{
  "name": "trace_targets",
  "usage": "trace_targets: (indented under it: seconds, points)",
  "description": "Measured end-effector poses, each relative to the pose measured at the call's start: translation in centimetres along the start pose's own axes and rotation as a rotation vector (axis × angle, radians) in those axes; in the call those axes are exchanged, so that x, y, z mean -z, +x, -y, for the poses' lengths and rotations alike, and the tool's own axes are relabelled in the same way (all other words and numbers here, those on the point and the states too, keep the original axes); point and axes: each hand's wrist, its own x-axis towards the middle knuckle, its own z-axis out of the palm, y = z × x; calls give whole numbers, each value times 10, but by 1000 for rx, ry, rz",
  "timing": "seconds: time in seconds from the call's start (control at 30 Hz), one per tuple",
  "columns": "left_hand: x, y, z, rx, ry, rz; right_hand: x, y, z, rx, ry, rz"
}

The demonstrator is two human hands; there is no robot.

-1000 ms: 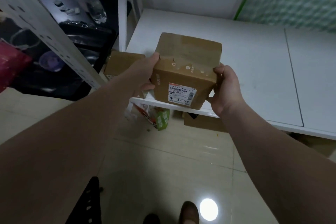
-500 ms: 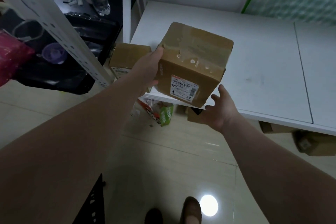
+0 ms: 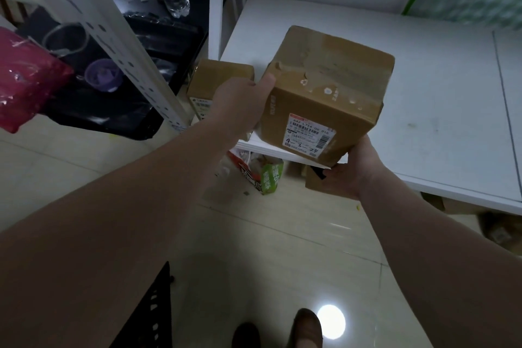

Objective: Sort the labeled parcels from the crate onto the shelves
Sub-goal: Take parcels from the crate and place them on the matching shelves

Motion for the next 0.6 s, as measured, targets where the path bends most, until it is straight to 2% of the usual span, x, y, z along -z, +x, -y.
trace_targets:
  seconds: [0.1,0.2,0.3,0.47,0.6]
  points:
    - [0,-5,2,-13,-4,-4,-7,-17,2,19,-70,-12]
    - [3,-10,1,-12,-35,-8,-12,-24,6,134,-124,-33]
    - [2,-14,-1,-6,-66,-15,-14,-28,7,215,-108,16]
    - [-8,-19,-13,-75,-44,-41,-3,-30,10,203,-15,63]
    - [-16,-19,-23,-163,71,-69,6,-31,15,179,20,71]
